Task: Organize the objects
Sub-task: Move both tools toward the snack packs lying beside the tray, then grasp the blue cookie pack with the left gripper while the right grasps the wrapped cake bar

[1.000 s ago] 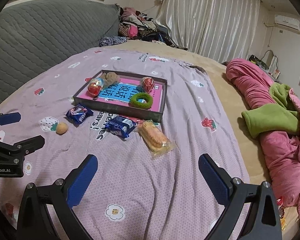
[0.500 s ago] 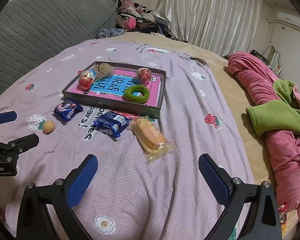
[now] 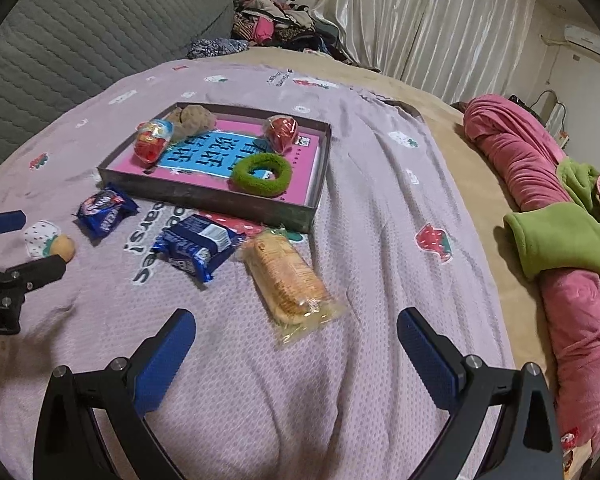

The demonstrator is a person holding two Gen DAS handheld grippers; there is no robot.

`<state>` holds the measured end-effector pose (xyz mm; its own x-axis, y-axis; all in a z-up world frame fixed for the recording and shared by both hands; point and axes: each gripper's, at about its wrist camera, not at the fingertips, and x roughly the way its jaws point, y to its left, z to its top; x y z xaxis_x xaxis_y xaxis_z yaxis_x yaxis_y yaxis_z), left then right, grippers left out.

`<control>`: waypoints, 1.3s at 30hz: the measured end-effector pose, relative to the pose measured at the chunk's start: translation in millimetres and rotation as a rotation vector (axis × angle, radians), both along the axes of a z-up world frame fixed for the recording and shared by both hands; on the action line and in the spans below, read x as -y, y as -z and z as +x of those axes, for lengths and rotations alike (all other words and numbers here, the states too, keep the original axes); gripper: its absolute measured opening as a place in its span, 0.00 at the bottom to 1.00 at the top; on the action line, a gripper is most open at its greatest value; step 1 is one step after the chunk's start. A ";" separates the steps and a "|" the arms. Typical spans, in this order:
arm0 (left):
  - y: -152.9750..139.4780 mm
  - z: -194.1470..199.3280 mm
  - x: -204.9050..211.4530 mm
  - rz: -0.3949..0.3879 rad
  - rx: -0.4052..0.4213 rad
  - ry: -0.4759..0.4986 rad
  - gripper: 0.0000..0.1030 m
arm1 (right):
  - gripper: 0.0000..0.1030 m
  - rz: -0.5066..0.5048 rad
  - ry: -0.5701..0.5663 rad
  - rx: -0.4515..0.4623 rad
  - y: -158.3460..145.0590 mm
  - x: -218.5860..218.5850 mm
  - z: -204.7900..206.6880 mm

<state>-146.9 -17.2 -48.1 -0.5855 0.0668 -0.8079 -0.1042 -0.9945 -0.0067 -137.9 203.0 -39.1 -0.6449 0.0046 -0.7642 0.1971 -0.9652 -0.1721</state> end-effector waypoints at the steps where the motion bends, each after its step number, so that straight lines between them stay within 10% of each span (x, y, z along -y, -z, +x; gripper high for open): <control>1: 2.0 -3.7 0.6 0.005 0.004 -0.001 0.99 | 0.99 -0.001 -0.001 0.003 1.8 -0.5 -2.5; 27: 52.5 -84.2 12.4 0.035 0.078 -0.019 0.99 | 0.97 -0.016 -0.033 0.133 58.1 -7.4 -73.2; 39: 63.6 -100.4 16.5 0.052 0.105 -0.014 0.95 | 0.53 -0.079 -0.091 0.145 61.0 4.5 -76.0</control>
<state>-247.3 -33.8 -111.6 -0.4986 0.1031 -0.8607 -0.0866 -0.9939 -0.0688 -213.9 198.5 -100.2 -0.5230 -0.1121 -0.8449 0.3013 -0.9516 -0.0602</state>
